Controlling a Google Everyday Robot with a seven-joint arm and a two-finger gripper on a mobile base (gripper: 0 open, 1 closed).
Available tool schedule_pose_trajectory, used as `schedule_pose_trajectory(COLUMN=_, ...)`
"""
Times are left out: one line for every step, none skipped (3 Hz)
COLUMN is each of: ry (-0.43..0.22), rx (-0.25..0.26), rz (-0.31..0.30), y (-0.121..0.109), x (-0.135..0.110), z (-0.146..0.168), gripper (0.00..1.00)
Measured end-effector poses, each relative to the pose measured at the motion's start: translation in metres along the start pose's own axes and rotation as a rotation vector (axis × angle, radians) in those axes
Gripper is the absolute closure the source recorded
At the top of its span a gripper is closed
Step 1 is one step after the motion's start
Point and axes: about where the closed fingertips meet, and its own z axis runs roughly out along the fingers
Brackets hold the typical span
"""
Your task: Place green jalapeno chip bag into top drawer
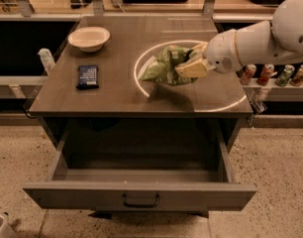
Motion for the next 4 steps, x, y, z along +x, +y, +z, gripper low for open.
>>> schedule_pose_trajectory(ry=-0.035, rx=0.051, rz=0.098, y=0.034, x=0.013, z=-0.004, gripper=1.0)
schedule_pose_trajectory(ry=-0.036, rx=0.067, rz=0.193, y=0.068, x=0.033, z=0.002, gripper=1.0)
schedule_pose_trajectory(ry=-0.036, rx=0.067, rz=0.193, y=0.068, x=0.033, z=0.002, gripper=1.0)
schedule_pose_trajectory(ry=-0.003, rx=0.034, rz=0.209, y=0.09, x=0.035, z=0.005, gripper=1.0)
